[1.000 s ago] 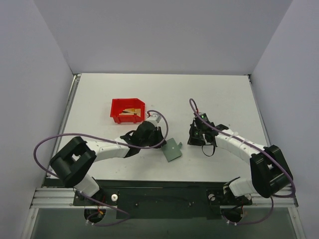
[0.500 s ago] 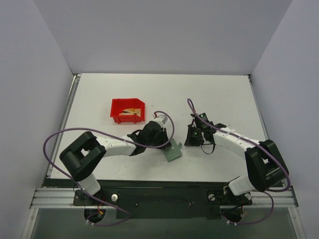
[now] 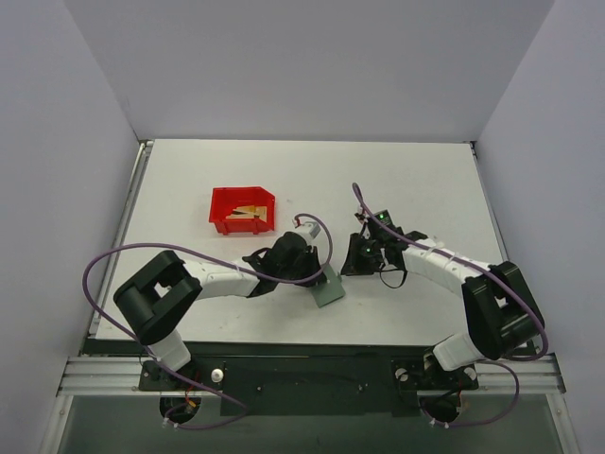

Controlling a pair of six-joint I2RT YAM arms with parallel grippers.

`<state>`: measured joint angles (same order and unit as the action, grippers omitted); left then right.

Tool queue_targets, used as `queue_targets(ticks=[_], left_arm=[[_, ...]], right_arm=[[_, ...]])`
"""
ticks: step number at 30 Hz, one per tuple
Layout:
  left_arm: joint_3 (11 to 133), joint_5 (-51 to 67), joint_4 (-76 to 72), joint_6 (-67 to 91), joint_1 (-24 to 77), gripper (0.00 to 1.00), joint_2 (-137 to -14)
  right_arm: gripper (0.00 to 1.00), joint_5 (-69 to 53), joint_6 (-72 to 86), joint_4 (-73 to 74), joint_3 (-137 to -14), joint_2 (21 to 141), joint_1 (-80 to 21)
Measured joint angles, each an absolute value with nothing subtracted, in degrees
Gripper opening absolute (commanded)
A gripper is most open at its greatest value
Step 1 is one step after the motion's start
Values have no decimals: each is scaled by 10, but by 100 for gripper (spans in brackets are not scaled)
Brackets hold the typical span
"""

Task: Put the credit cards into the card holder
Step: Close the card holder at the center of the board.

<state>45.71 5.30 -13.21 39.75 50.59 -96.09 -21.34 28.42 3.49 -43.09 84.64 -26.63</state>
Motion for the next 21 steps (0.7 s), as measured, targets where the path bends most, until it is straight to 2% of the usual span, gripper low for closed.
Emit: queue_targets(ticks=[21], left_arm=[[446, 64, -131, 398, 510, 0, -975]], right_arm=[[12, -267, 285, 16, -433, 880, -266]])
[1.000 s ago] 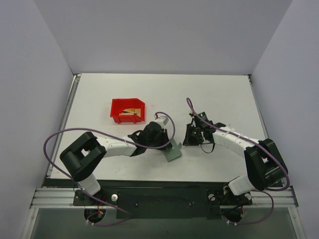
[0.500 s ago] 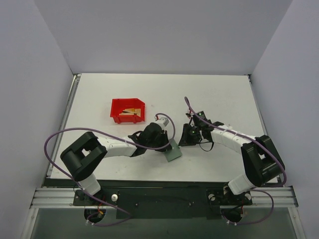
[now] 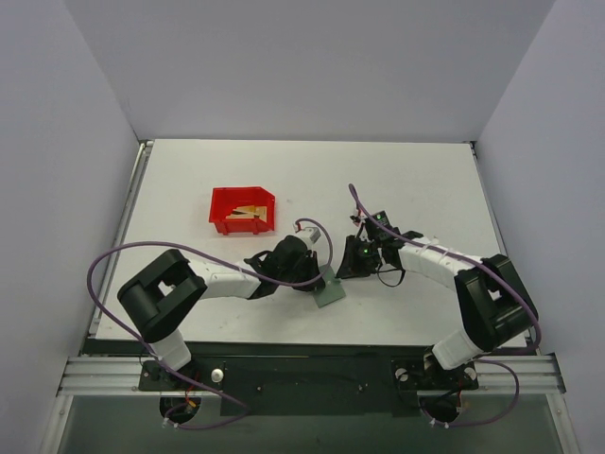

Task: Put the credit cards into the card holder
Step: Close the card holder at the center of the board.

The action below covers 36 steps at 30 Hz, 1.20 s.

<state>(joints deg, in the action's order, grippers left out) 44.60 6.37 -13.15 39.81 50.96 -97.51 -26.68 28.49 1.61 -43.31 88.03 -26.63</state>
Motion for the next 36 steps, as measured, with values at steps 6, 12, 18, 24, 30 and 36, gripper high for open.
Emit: queue_targets(ticks=[6, 12, 18, 24, 30, 36], left_arm=[[446, 64, -131, 398, 510, 0, -975], [446, 64, -131, 398, 510, 0, -975], [446, 64, -131, 398, 510, 0, -975], [446, 64, -131, 398, 510, 0, -975], [446, 64, -131, 398, 510, 0, -976], [446, 64, -131, 398, 510, 0, -976]], right_arm=[[12, -276, 285, 10, -437, 893, -267], [12, -281, 287, 7, -449, 908, -274], [13, -284, 287, 4, -456, 910, -286], [13, -286, 287, 4, -456, 916, -294], [13, -285, 289, 3, -456, 917, -300], [10, -286, 298, -13, -455, 917, -301]])
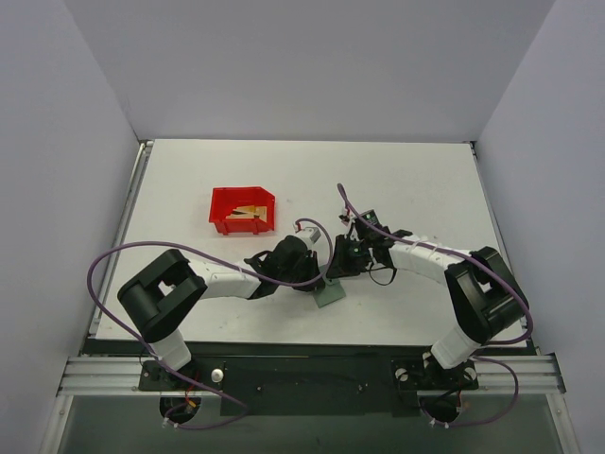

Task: Put the credit cards into the card holder
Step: Close the card holder at the center of the board.

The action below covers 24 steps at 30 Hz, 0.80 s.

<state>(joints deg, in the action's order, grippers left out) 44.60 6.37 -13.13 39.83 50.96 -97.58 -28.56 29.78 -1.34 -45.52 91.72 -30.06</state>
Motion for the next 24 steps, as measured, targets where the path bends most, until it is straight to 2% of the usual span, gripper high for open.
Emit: queue_targets(ticks=[8, 17, 24], left_arm=[[446, 64, -131, 398, 510, 0, -976], [446, 64, -131, 398, 510, 0, -976], [446, 64, -131, 398, 510, 0, -976]], right_arm=[[5, -286, 300, -29, -449, 917, -301], [12, -259, 303, -38, -415, 868, -301], [12, -242, 303, -42, -406, 822, -300]])
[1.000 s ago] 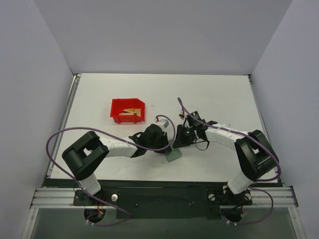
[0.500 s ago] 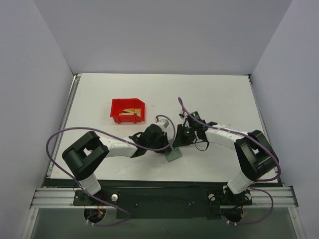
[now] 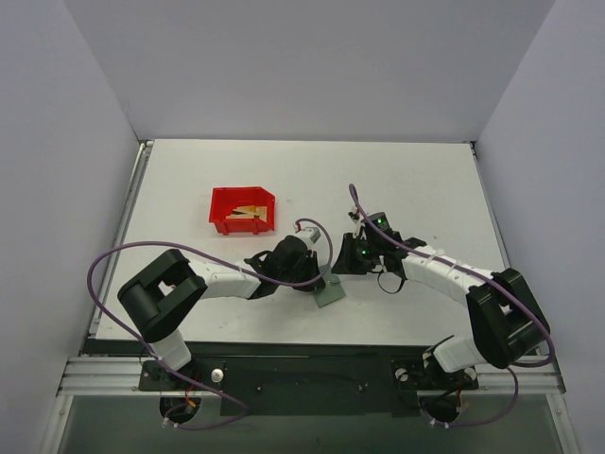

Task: Put the credit cards into the card holder
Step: Close the card holder at the center of the board.

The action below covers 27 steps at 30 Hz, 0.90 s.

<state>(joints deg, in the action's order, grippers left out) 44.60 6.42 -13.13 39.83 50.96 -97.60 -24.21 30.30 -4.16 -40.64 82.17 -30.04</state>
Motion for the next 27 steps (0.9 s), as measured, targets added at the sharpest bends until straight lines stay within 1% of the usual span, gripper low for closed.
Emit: queue_targets(ticks=[27], left_arm=[[453, 69, -132, 398, 510, 0, -984]], right_arm=[[11, -263, 294, -32, -406, 860, -300]])
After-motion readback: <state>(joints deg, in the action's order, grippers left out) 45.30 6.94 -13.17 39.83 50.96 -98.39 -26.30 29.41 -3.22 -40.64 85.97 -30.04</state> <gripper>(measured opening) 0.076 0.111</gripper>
